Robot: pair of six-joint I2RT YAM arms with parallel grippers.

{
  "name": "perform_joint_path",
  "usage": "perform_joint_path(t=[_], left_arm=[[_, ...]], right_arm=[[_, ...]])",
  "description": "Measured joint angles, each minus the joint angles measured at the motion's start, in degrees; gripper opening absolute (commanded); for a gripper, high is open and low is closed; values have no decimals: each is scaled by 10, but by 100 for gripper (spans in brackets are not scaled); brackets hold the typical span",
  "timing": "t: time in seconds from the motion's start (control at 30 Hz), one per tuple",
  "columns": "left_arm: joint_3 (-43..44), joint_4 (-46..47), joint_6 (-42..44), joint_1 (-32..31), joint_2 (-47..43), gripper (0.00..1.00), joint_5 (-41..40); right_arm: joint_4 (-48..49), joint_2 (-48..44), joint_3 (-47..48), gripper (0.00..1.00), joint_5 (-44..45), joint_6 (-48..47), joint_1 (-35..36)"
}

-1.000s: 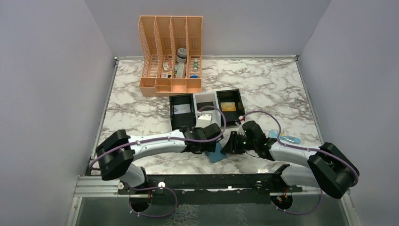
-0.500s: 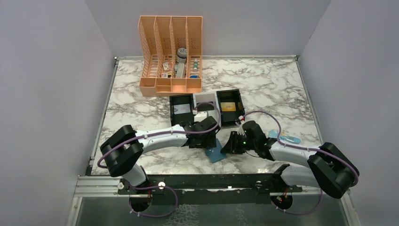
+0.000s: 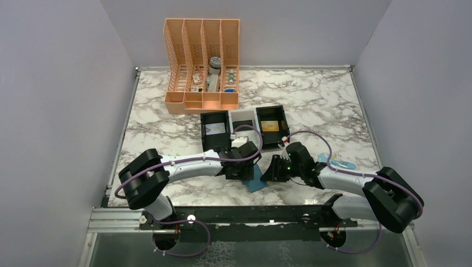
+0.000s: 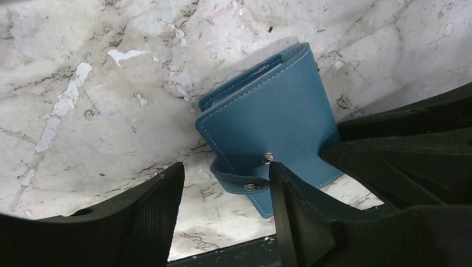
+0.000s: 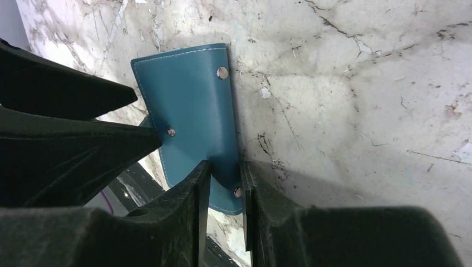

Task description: Take the credit cards out of the card holder

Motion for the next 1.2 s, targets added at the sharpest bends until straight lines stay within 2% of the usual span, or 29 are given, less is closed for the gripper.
perform_joint_path(t=[0.27, 0.53, 0.7, 0.87, 1.07, 1.2], left_arm=[[-37, -3, -5, 0, -42, 55, 2], [-83, 6, -26, 0, -73, 44, 2], [-93, 27, -32, 0, -73, 41, 4], [-93, 49, -39, 0, -73, 32, 5], [-98, 83, -42, 0, -72, 11, 7], [-106, 92, -44, 0, -72, 3, 8]], right_arm=[[-9, 0, 4, 27, 0, 0, 0], [-9, 0, 4, 28, 0, 0, 0], [-11, 3, 8, 28, 0, 0, 0], [-12, 3, 8, 28, 0, 0, 0], [-14, 2, 9, 29, 0, 0, 0], [-24, -5, 9, 31, 0, -1, 0]])
